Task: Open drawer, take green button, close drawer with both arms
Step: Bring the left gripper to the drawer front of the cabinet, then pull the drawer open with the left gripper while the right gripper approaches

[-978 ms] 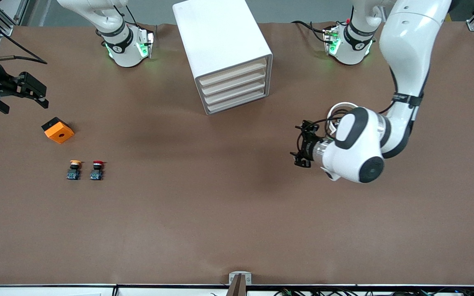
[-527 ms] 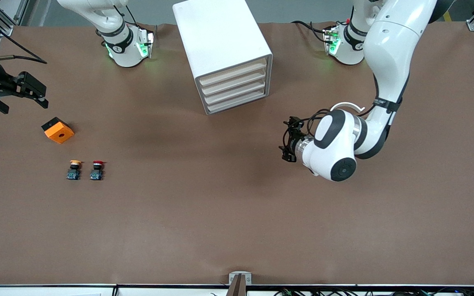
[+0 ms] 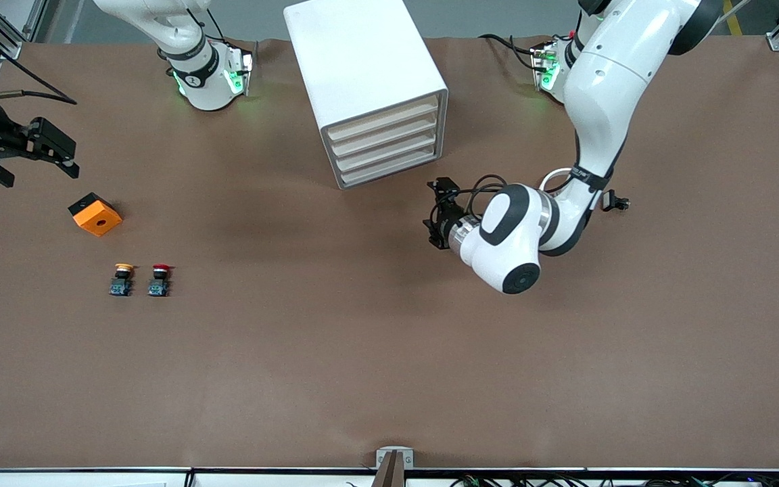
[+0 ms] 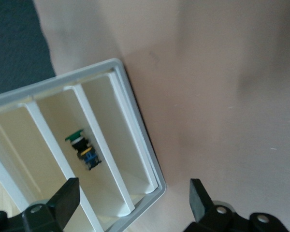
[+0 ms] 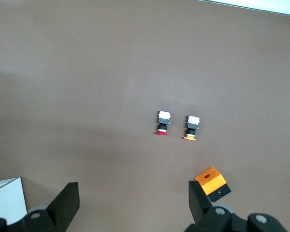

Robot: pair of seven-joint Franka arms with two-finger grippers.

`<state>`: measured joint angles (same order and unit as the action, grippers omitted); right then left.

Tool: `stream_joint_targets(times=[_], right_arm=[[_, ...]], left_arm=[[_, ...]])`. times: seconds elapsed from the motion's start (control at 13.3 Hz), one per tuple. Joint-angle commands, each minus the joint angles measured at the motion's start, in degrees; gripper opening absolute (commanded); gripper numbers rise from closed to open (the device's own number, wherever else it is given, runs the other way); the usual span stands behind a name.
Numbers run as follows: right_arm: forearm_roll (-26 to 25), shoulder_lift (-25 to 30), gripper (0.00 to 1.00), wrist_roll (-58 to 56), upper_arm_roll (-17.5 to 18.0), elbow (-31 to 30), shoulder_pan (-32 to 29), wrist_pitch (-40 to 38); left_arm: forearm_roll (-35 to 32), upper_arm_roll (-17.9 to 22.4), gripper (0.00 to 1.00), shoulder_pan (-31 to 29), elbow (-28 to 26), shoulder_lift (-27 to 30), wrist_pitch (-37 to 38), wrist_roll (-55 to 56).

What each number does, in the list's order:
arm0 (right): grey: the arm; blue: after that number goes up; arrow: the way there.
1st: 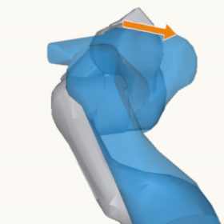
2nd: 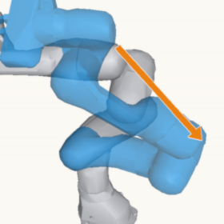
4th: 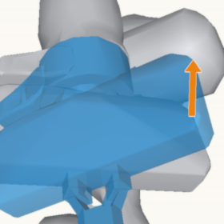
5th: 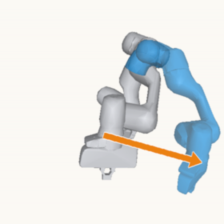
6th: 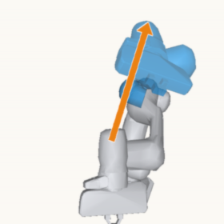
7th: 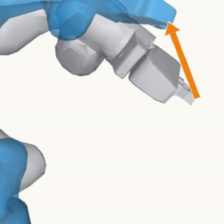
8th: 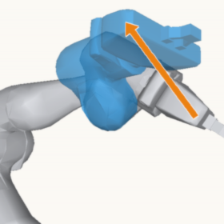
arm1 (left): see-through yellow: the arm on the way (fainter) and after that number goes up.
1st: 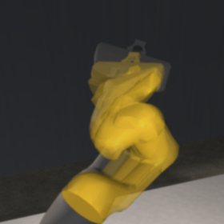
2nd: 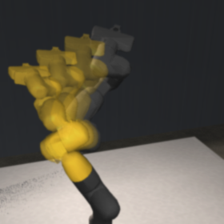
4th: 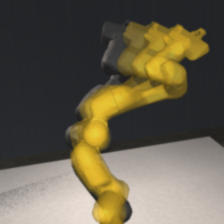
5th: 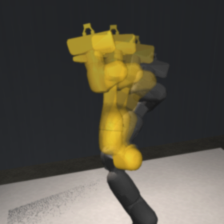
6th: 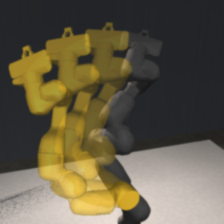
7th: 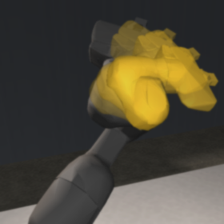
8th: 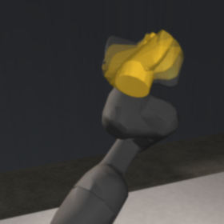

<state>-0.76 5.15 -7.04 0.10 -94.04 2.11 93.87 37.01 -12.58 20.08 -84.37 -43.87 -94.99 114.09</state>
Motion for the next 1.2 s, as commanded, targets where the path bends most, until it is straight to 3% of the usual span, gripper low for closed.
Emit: stream_joint_targets(times=[0.0, 0.53, 0.68, 0.98, 1.13], right_arm=[[-0.12, 0.04, 1.0, -0.34, -0.28, 0.7, 0.35, -0.26], [-0.03, -0.58, 1.0, -0.43, -0.28, 1.58, 0.44, -0.09], [-0.03, -0.49, 1.0, -0.43, -0.28, 1.66, 0.44, -0.09], [-0.29, -0.49, 1.0, -0.43, -0.45, 1.67, -0.09, -0.18], [-0.2, -0.49, 1.0, -0.34, -0.45, 1.93, -0.09, -0.18]], left_arm=[[3.67, 0.1, 1.0, 1.45, 0.97, -2.88, 0.85, 2.62], [5.07, 0.19, 1.0, 4.97, 0.27, -6.76, 5.77, 8.43], [6.84, 0.1, 0.7, 6.28, -0.61, -6.84, 6.83, 8.25], [8.68, 0.1, 0.68, 8.4, -1.76, -7.37, 6.92, 8.08], [10.18, 0.1, 0.58, 9.62, -1.67, -8.07, 6.92, 7.9]])
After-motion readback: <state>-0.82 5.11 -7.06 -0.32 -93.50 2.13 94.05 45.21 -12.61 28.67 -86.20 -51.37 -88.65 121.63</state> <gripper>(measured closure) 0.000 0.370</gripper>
